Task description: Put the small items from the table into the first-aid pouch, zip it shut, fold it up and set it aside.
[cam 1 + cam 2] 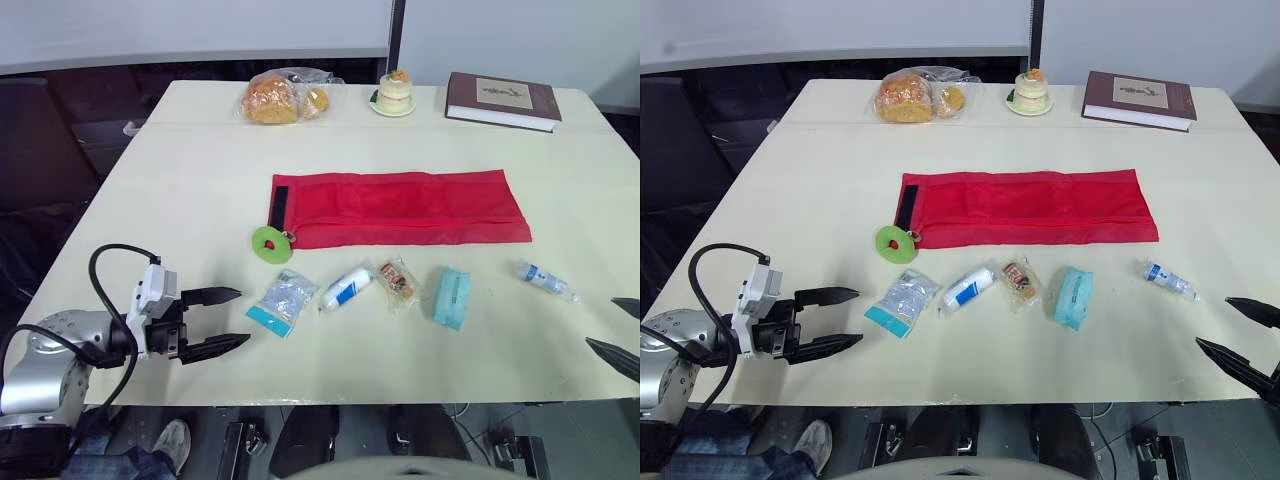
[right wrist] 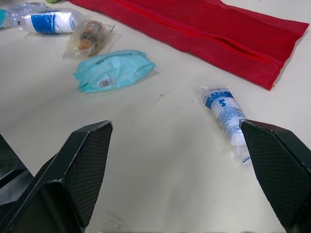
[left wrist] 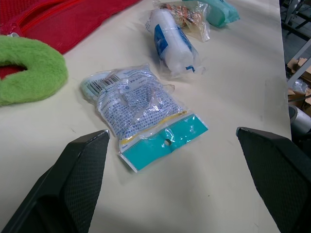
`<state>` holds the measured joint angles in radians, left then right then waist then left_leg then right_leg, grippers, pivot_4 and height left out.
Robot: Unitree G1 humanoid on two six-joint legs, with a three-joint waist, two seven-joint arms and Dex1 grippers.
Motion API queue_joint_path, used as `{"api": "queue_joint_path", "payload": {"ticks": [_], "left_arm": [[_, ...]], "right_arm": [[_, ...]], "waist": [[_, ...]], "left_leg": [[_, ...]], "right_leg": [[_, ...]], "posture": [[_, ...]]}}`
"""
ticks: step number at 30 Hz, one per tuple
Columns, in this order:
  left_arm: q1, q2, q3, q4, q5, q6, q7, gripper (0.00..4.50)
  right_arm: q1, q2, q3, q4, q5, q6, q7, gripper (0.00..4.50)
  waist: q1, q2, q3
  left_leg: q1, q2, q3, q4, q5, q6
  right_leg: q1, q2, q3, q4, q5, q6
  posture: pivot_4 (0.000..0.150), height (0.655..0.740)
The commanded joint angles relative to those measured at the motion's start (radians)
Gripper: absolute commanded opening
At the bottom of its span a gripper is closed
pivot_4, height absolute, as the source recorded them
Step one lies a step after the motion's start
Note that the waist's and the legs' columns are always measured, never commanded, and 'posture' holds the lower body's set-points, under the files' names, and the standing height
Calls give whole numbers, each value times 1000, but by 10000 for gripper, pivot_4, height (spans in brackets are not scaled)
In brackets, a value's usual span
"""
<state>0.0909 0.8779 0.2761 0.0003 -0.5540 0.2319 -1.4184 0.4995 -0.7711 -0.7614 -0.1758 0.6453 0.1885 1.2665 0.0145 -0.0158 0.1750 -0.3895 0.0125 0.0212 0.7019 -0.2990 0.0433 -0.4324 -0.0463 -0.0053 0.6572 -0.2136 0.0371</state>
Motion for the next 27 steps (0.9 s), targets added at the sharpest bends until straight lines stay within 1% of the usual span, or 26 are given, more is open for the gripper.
{"api": "queue_joint_path", "payload": {"ticks": [1, 12, 20, 23, 27], "left_arm": [[4, 2, 26, -34, -16, -15, -5, 45000], [46, 5, 54, -55, -32, -11, -3, 45000], [61, 2, 61, -75, -46, 7, 9, 45000], [38, -3, 58, -64, -52, 18, 27, 45000], [-27, -15, 41, -46, -63, 80, 79, 45000]], "right_arm": [[-4, -12, -13, -10, 9, -6, 5, 44569], [-31, -25, -8, 8, 11, 10, 27, 44569], [-39, -24, -9, -13, 30, 27, 31, 44569], [-52, -20, -2, -75, 64, 56, 11, 44569], [-89, -3, 43, -249, 150, 130, -77, 44569]], "waist": [[0, 0, 0], [0, 0, 0], [0, 0, 0], [0, 0, 0], [0, 0, 0]], "left_leg": [[0, 0, 0, 0, 0, 0], [0, 0, 0, 0, 0, 0], [0, 0, 0, 0, 0, 0], [0, 0, 0, 0, 0, 0], [0, 0, 0, 0, 0, 0]], "right_leg": [[0, 0, 0, 0, 0, 0], [0, 0, 0, 0, 0, 0], [0, 0, 0, 0, 0, 0], [0, 0, 0, 0, 0, 0], [0, 0, 0, 0, 0, 0]], "posture": [[1500, 7289], [1500, 7289], [1500, 7289], [1500, 7289], [1500, 7289]]}}
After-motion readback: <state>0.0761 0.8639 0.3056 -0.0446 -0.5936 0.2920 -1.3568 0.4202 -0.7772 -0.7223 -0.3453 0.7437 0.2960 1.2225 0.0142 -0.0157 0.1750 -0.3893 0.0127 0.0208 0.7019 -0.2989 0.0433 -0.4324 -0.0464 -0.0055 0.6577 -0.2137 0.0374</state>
